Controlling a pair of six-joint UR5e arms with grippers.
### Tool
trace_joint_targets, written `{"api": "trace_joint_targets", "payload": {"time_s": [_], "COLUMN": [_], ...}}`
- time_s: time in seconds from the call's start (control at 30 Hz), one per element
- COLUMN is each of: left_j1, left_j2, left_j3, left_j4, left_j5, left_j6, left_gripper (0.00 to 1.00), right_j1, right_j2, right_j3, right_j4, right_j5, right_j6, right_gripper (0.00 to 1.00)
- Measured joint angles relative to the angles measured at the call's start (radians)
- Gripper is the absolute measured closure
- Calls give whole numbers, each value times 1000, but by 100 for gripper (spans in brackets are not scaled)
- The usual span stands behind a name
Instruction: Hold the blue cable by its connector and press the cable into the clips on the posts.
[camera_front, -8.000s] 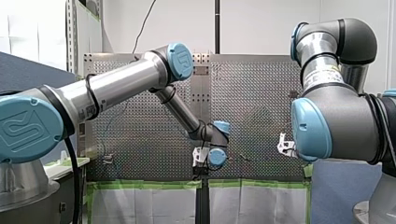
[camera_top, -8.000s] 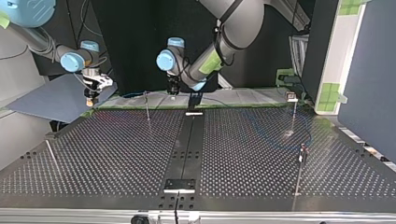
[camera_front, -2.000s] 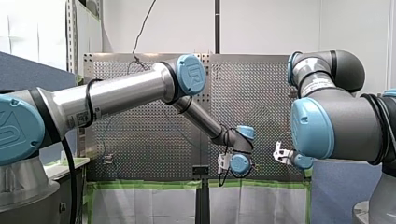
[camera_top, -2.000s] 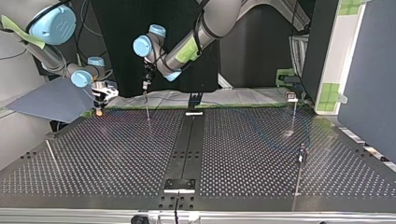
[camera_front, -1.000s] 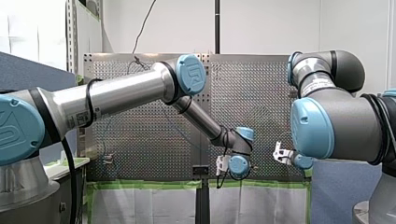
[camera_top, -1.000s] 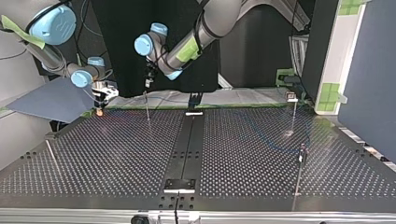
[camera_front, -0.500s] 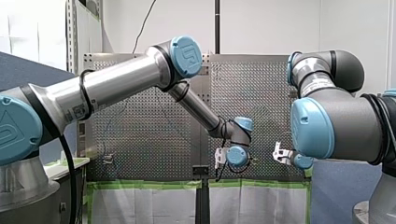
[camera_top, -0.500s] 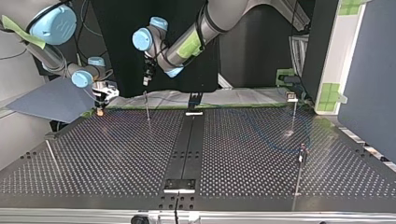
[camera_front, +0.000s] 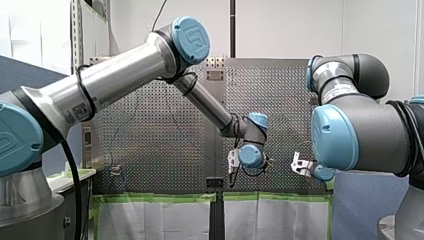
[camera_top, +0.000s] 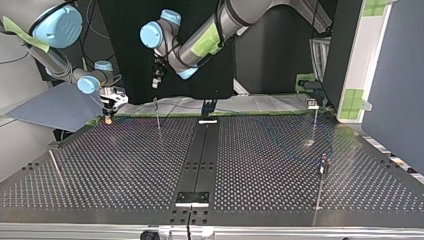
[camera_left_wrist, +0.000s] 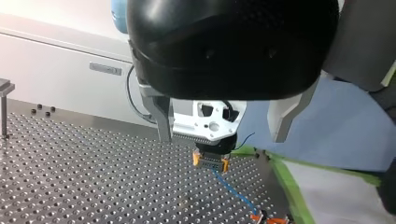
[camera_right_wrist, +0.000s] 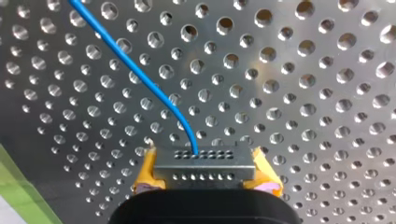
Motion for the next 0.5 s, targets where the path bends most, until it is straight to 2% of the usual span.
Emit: {"api": "trace_joint_targets", "payload": {"time_s": [0.27,0.5], "left_j1": [11,9], "left_j2": [78,137], "left_j3": [-77,-137], "left_j4": [-36,-81], "left_j5": [-4,-33], "left_j6": [-22,-27], "left_gripper": [0,0], "right_j1": [2,5], "right_j2": [0,0], "right_j3": [0,0], "right_j4": [0,1], "right_j5": [-6,-8], "right_j6": [1,1], "right_gripper": [100,100]}}
